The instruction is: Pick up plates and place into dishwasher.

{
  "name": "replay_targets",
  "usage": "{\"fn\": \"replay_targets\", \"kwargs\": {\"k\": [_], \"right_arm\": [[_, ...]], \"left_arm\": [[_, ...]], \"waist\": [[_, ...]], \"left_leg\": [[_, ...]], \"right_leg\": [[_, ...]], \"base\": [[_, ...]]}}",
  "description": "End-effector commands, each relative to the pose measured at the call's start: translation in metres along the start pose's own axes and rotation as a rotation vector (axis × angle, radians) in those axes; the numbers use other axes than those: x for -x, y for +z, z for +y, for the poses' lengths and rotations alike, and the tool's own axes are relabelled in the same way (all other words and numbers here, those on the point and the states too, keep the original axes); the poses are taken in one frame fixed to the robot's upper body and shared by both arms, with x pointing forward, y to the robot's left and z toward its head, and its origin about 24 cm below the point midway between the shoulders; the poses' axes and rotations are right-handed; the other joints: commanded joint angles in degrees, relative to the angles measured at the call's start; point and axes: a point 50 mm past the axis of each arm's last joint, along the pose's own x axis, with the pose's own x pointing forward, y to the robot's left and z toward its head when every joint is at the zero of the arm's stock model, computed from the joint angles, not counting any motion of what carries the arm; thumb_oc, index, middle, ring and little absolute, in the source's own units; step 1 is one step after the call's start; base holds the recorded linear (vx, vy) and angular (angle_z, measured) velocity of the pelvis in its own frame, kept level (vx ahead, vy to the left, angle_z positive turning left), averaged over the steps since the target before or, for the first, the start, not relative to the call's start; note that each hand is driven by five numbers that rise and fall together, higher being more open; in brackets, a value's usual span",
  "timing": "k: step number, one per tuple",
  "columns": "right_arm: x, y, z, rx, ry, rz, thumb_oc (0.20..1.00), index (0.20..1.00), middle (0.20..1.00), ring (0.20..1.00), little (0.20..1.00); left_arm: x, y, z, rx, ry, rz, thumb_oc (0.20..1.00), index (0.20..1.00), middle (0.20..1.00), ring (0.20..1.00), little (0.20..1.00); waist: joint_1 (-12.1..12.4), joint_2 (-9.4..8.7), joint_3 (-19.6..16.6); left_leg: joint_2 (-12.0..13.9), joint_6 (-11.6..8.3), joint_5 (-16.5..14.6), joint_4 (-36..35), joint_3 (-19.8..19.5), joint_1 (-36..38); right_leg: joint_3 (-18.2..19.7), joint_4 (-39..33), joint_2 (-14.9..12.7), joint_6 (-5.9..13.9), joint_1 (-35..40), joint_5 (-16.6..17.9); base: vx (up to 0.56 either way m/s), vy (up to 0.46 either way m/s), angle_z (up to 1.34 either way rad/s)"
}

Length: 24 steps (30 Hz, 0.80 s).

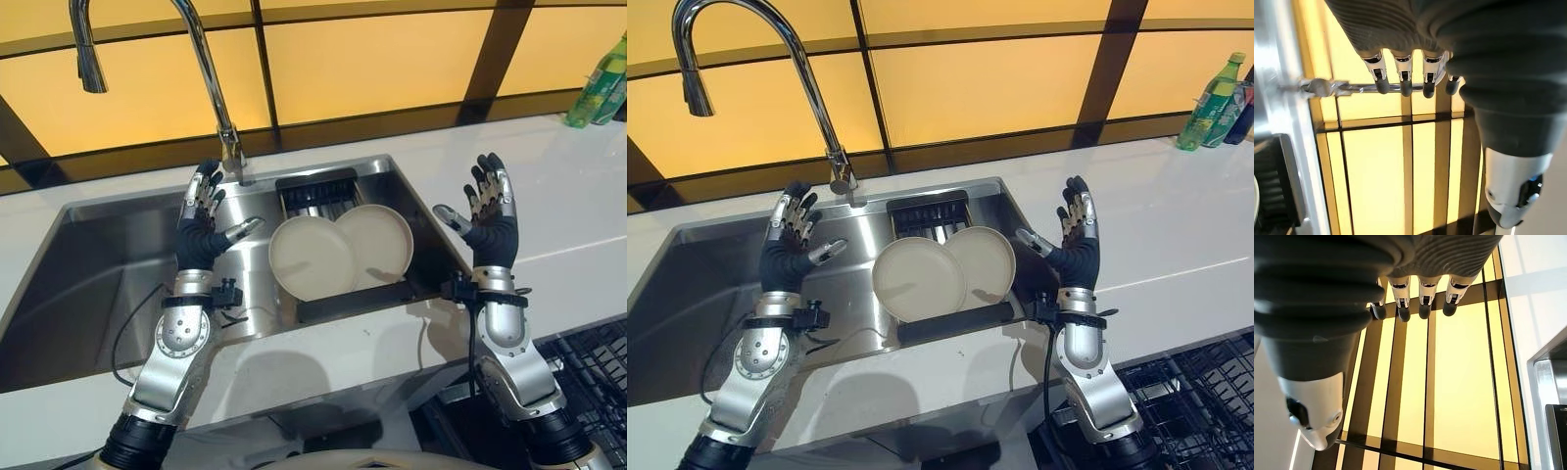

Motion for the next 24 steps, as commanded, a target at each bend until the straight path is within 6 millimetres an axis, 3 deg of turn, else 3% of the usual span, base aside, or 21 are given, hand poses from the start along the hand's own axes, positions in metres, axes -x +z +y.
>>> {"fn": "replay_targets", "kwargs": {"k": [1,6,11,18,24], "right_arm": [[-0.010,0.020,-0.012,-0.013,0.001,-0.099,1.000,1.000,1.000,1.000,1.000],[-0.014,0.020,-0.014,0.003,0.025,-0.083,1.000,1.000,1.000,1.000,1.000],[-0.015,0.021,-0.020,0.016,0.039,-0.074,1.000,1.000,1.000,1.000,1.000],[-0.015,0.019,-0.023,0.042,0.060,-0.039,1.000,1.000,1.000,1.000,1.000],[-0.012,0.014,-0.028,0.061,0.073,0.007,1.000,1.000,1.000,1.000,1.000]], "left_arm": [[-0.025,0.005,0.035,-0.268,0.038,-0.087,1.000,1.000,1.000,1.000,1.000],[-0.037,0.001,0.062,-0.600,0.035,-0.090,1.000,1.000,1.000,1.000,1.000],[-0.037,-0.002,0.075,-0.815,0.007,-0.116,1.000,1.000,1.000,1.000,1.000],[-0.030,-0.007,0.074,-1.000,-0.078,-0.194,1.000,1.000,1.000,1.000,1.000],[-0.021,-0.008,0.065,-1.150,-0.181,-0.359,1.000,1.000,1.000,1.000,1.000]], "waist": [[0.44,-0.35,-4.28],[-0.09,0.46,-4.94],[-0.38,0.78,-5.02],[-0.82,1.07,-4.65],[-1.82,0.97,-3.92]], "left_leg": [[1.16,-1.13,-4.49,1.16,-2.19,-0.25],[1.33,-1.34,-4.29,1.55,-1.63,-0.91],[1.13,-1.32,-4.22,1.66,-1.64,-1.25],[0.83,-1.18,-4.11,1.01,-1.34,-0.83],[0.43,-0.90,-4.31,0.35,-0.67,-0.32]], "right_leg": [[-1.78,0.14,-0.22,3.48,-5.32,2.84],[-1.50,0.14,-0.39,3.61,-5.79,2.95],[-1.38,0.14,-0.68,3.83,-6.05,3.06],[-1.06,0.14,-0.93,4.22,-6.19,3.32],[-0.58,0.14,-1.35,4.96,-6.48,3.84]], "base": [[0.00,0.000,0.00],[0.03,0.044,-0.01],[0.03,0.058,-0.01],[0.07,0.081,0.00],[0.10,0.079,0.00]]}}
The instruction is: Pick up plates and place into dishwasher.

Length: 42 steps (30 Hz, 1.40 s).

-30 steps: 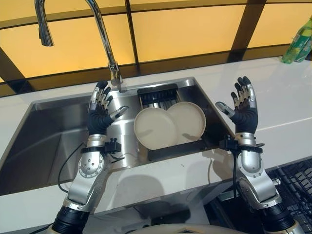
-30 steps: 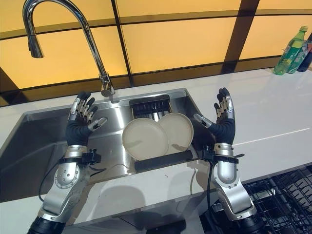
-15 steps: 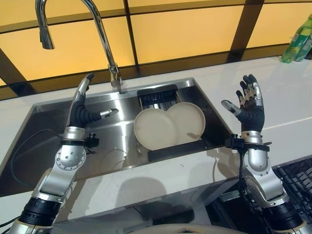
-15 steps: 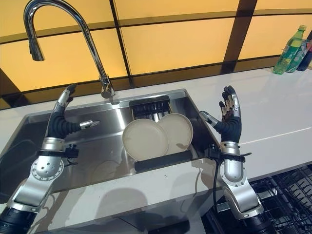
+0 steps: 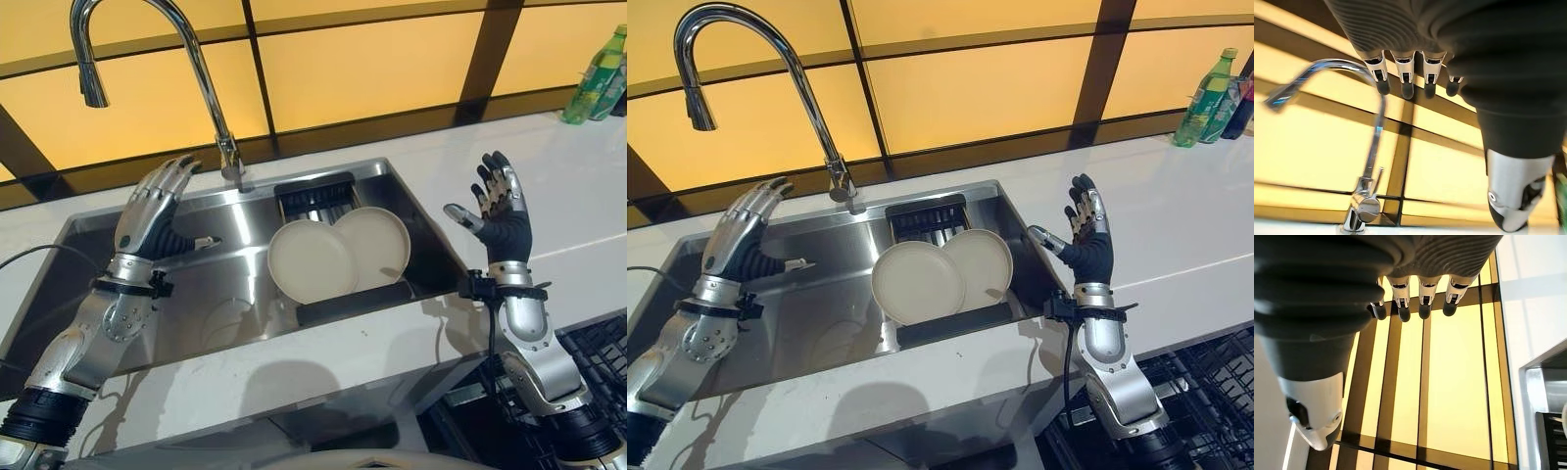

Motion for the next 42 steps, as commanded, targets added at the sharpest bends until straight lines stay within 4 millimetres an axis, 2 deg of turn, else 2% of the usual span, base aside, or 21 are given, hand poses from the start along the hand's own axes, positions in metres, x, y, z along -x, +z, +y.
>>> {"fn": "replay_targets", "kwargs": {"k": [1,12,17,23,28,35,42], "right_arm": [[-0.002,0.013,-0.009,0.021,0.021,-0.050,1.000,1.000,1.000,1.000,1.000],[0.004,0.007,-0.015,0.038,0.021,-0.005,1.000,1.000,1.000,1.000,1.000],[0.004,0.005,-0.015,0.042,0.027,0.003,1.000,1.000,1.000,1.000,1.000],[0.003,0.005,-0.015,0.048,0.028,-0.004,1.000,1.000,1.000,1.000,1.000],[0.003,0.005,-0.016,0.060,0.026,-0.009,1.000,1.000,1.000,1.000,1.000],[0.012,0.000,-0.022,0.066,0.030,0.034,1.000,1.000,1.000,1.000,1.000],[0.015,-0.005,-0.020,0.072,0.027,0.059,1.000,1.000,1.000,1.000,1.000]], "left_arm": [[-0.008,-0.005,0.009,-0.116,0.058,-0.098,1.000,1.000,1.000,1.000,1.000],[0.007,0.008,-0.004,-0.235,0.089,-0.320,1.000,1.000,1.000,1.000,1.000],[0.006,0.015,-0.007,-0.239,0.138,-0.384,1.000,1.000,1.000,1.000,1.000],[0.007,0.026,-0.017,-0.261,0.061,-0.487,1.000,1.000,1.000,1.000,1.000],[0.007,0.027,-0.022,-0.278,-0.042,-0.526,1.000,1.000,1.000,1.000,1.000],[0.021,0.021,-0.025,-0.302,-0.109,-0.517,1.000,1.000,1.000,1.000,1.000],[0.020,0.022,-0.033,-0.343,-0.148,-0.547,1.000,1.000,1.000,1.000,1.000]], "waist": [[-0.91,-0.92,-2.62],[-3.24,-1.05,0.24],[-3.86,-1.03,2.03],[-4.46,-1.10,4.19],[-4.57,-1.12,6.15],[-4.76,-1.39,6.50],[-4.53,-2.00,7.06]], "left_leg": [[0.34,-0.72,-4.24,0.33,-0.83,-0.31],[-0.54,0.22,-4.87,0.08,0.83,0.15],[-0.89,0.65,-4.99,0.22,1.08,0.08],[-0.99,0.95,-4.75,0.87,1.29,-0.65],[-1.00,1.21,-4.62,1.95,1.04,-1.25],[-1.07,1.44,-4.75,3.03,0.51,-0.38],[-0.85,1.46,-4.43,3.57,0.12,-0.20]], "right_leg": [[-0.83,0.12,-1.39,5.07,-6.39,3.84],[0.74,0.83,-2.44,6.85,-7.85,4.76],[1.46,1.85,-2.79,7.59,-9.15,5.12],[2.34,3.61,-2.98,8.35,-11.16,5.41],[2.69,4.43,-3.12,8.88,-11.70,5.62],[2.80,5.01,-3.36,9.31,-10.84,5.55],[2.42,5.49,-3.52,9.59,-10.26,5.58]], "base": [[0.08,0.063,-0.01],[0.07,0.052,-0.10],[0.04,0.032,-0.10],[0.01,0.008,-0.06],[0.03,0.010,-0.09],[0.11,0.007,-0.02],[0.07,-0.013,0.00]]}}
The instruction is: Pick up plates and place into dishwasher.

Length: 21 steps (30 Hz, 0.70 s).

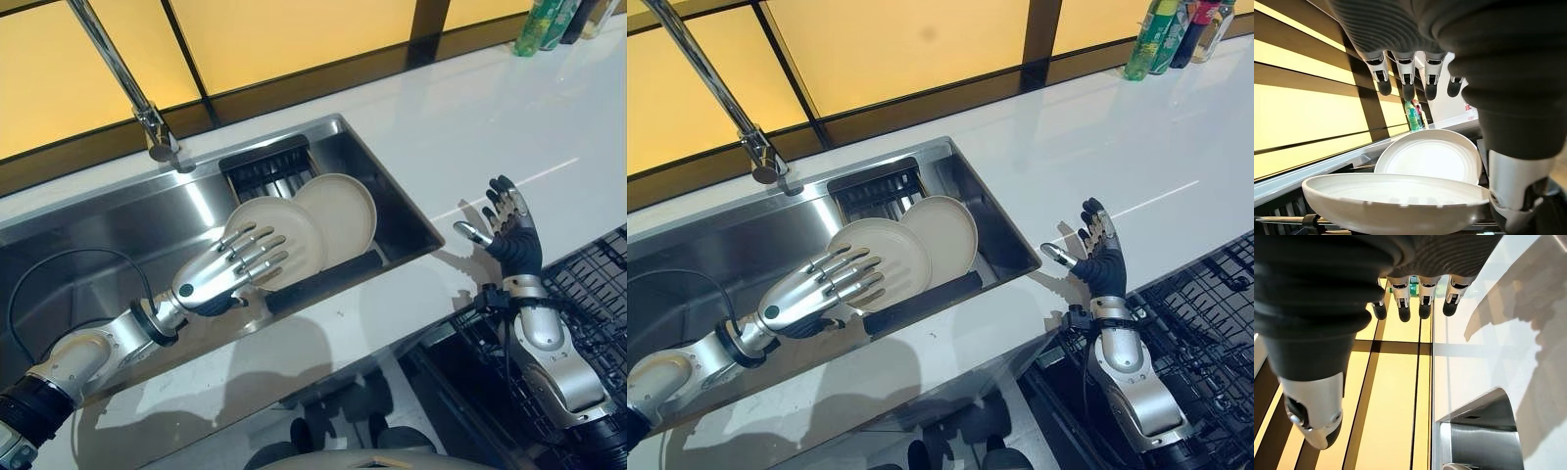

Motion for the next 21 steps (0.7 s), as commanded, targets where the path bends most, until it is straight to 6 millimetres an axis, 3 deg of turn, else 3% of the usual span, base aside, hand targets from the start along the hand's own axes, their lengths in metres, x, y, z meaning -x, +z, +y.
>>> {"fn": "replay_targets", "kwargs": {"k": [1,12,21], "right_arm": [[0.005,0.012,0.001,-0.005,0.036,-0.063,1.000,1.000,1.000,1.000,1.000],[0.016,0.001,-0.008,0.011,0.043,-0.008,1.000,1.000,1.000,1.000,1.000],[0.019,-0.011,-0.005,0.021,0.042,0.044,1.000,1.000,1.000,1.000,1.000]], "left_arm": [[-0.001,-0.018,0.002,-0.089,-0.021,0.019,1.000,1.000,1.000,1.000,1.000],[0.028,-0.031,-0.008,-0.203,-0.083,0.149,1.000,1.000,1.000,1.000,1.000],[0.030,-0.039,-0.016,-0.284,-0.064,0.249,1.000,1.000,1.000,1.000,1.000]], "waist": [[0.74,-1.83,-3.33],[0.69,-2.03,-4.16],[1.33,-3.08,-5.00]], "left_leg": [[-1.27,1.40,-4.39,3.59,-2.73,-2.07],[-1.39,1.35,-4.19,4.12,-3.03,-0.62],[-1.25,0.96,-3.75,4.13,-3.90,0.89]], "right_leg": [[-1.88,4.15,-3.77,8.96,-9.13,4.11],[-1.86,4.06,-3.84,8.93,-7.44,4.10],[-2.51,4.04,-3.92,8.79,-5.32,4.17]], "base": [[0.04,-0.013,-0.01],[0.07,0.012,-0.03],[0.07,0.006,0.03]]}}
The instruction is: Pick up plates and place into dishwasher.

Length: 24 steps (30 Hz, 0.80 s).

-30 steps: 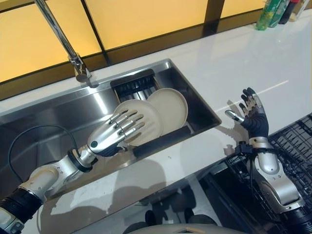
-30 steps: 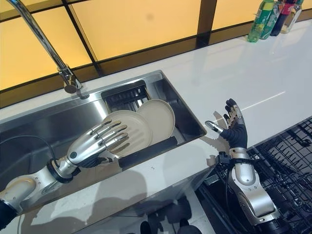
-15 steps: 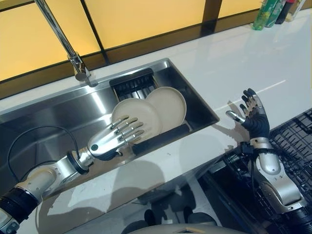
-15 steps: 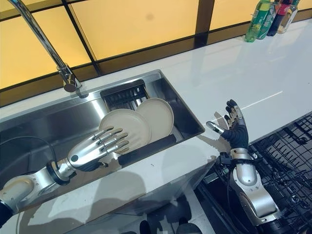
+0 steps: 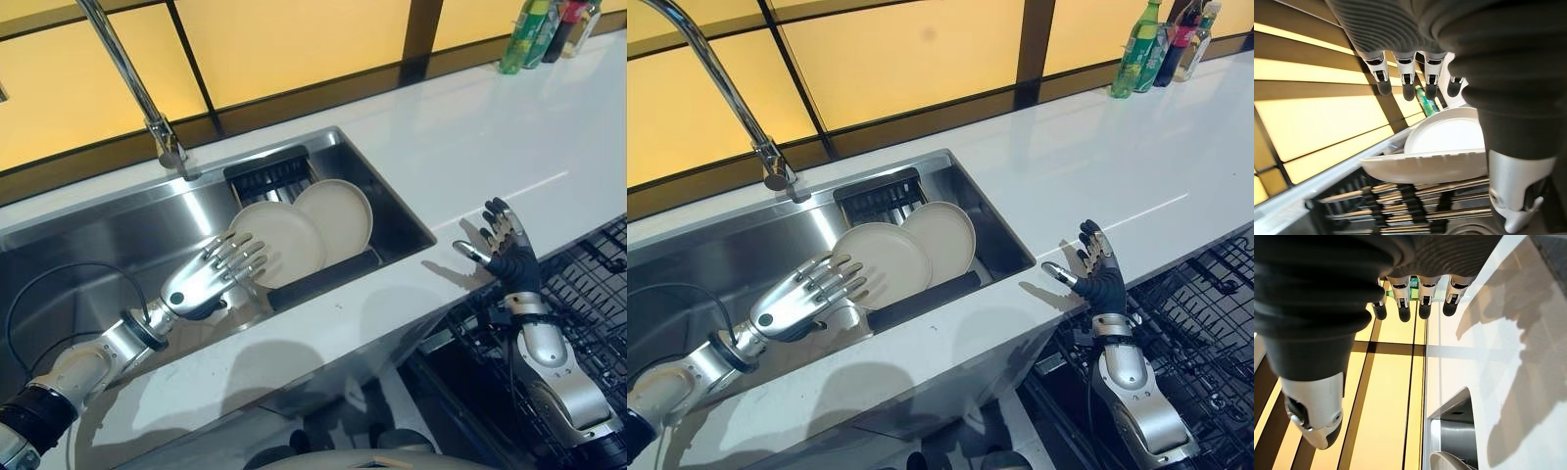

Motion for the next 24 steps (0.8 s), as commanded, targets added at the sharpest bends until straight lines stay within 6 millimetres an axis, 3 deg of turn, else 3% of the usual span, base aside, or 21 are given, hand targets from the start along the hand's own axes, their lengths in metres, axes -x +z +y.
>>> {"fn": "replay_targets", "kwargs": {"k": [1,8,9,10,11,12,15,20,24], "right_arm": [[0.004,0.003,0.002,0.001,0.027,-0.035,1.000,1.000,1.000,1.000,1.000],[0.007,-0.006,0.003,0.013,0.021,0.006,1.000,1.000,1.000,1.000,1.000],[0.008,-0.007,0.003,0.015,0.020,0.010,1.000,1.000,1.000,1.000,1.000],[0.008,-0.008,0.003,0.018,0.020,0.013,1.000,1.000,1.000,1.000,1.000],[0.008,-0.009,0.003,0.021,0.018,0.017,1.000,1.000,1.000,1.000,1.000],[0.008,-0.009,0.003,0.022,0.017,0.020,1.000,1.000,1.000,1.000,1.000],[0.008,-0.010,0.002,0.025,0.008,0.032,1.000,1.000,1.000,1.000,1.000],[0.007,-0.012,0.000,0.013,-0.010,0.026,1.000,1.000,1.000,1.000,1.000],[0.006,-0.010,0.004,-0.006,-0.027,-0.011,1.000,1.000,1.000,1.000,1.000]], "left_arm": [[0.002,-0.026,0.000,-0.104,0.033,0.116,1.000,1.000,1.000,1.000,1.000],[-0.003,-0.017,-0.009,-0.055,0.016,0.118,1.000,1.000,1.000,1.000,1.000],[-0.003,-0.015,-0.010,-0.047,0.007,0.120,0.934,0.934,0.934,0.934,0.934],[-0.003,-0.014,-0.011,-0.040,-0.001,0.123,0.925,0.925,0.925,0.925,0.925],[-0.004,-0.013,-0.013,-0.032,-0.007,0.124,0.934,0.934,0.934,0.934,0.934],[-0.004,-0.013,-0.013,-0.029,-0.011,0.126,1.000,1.000,1.000,1.000,1.000],[-0.003,-0.013,-0.015,-0.023,-0.014,0.130,1.000,1.000,1.000,1.000,1.000],[-0.006,-0.022,-0.012,-0.049,-0.002,0.140,1.000,1.000,1.000,1.000,1.000],[-0.014,-0.045,-0.002,-0.105,0.027,0.171,1.000,1.000,1.000,1.000,1.000]], "waist": [[1.18,-2.65,-5.84],[0.98,-3.38,-6.64],[0.91,-3.43,-6.65],[0.80,-3.50,-6.59],[0.70,-3.59,-6.52],[0.67,-3.70,-6.38],[0.49,-4.06,-5.37],[0.94,-4.63,-2.86],[1.30,-5.06,-0.21]], "left_leg": [[-1.17,0.83,-3.58,4.17,-2.48,-2.66],[-1.28,0.64,-2.99,4.72,-2.47,-2.01],[-1.31,0.64,-2.98,4.89,-2.47,-1.95],[-1.33,0.63,-2.98,5.08,-2.44,-1.91],[-1.35,0.65,-2.98,5.25,-2.43,-1.88],[-1.34,0.66,-2.96,5.48,-2.37,-1.96],[-1.14,0.73,-3.36,6.32,-2.41,-2.04],[-0.48,0.72,-3.06,8.48,-2.61,-4.92],[0.20,0.72,-2.96,11.64,-2.98,-9.99]], "right_leg": [[-2.15,3.57,-3.92,8.46,-8.37,4.27],[-1.84,4.25,-3.78,8.38,-7.99,4.89],[-1.74,4.41,-3.74,8.38,-7.96,4.91],[-1.64,4.60,-3.71,8.41,-8.00,4.92],[-1.52,4.82,-3.66,8.44,-8.13,4.96],[-1.44,5.02,-3.64,8.48,-8.25,5.00],[-1.35,5.60,-3.61,8.80,-8.35,4.75],[-1.02,6.53,-3.59,9.23,-10.43,5.35],[-0.01,7.73,-3.44,9.42,-14.32,6.21]], "base": [[0.10,-0.004,0.01],[0.07,-0.011,0.01],[0.08,-0.013,-0.02],[0.08,-0.016,-0.03],[0.07,-0.025,-0.05],[0.07,-0.037,-0.04],[0.07,-0.052,-0.03],[-0.04,-0.106,-0.05],[-0.14,-0.123,-0.08]]}}
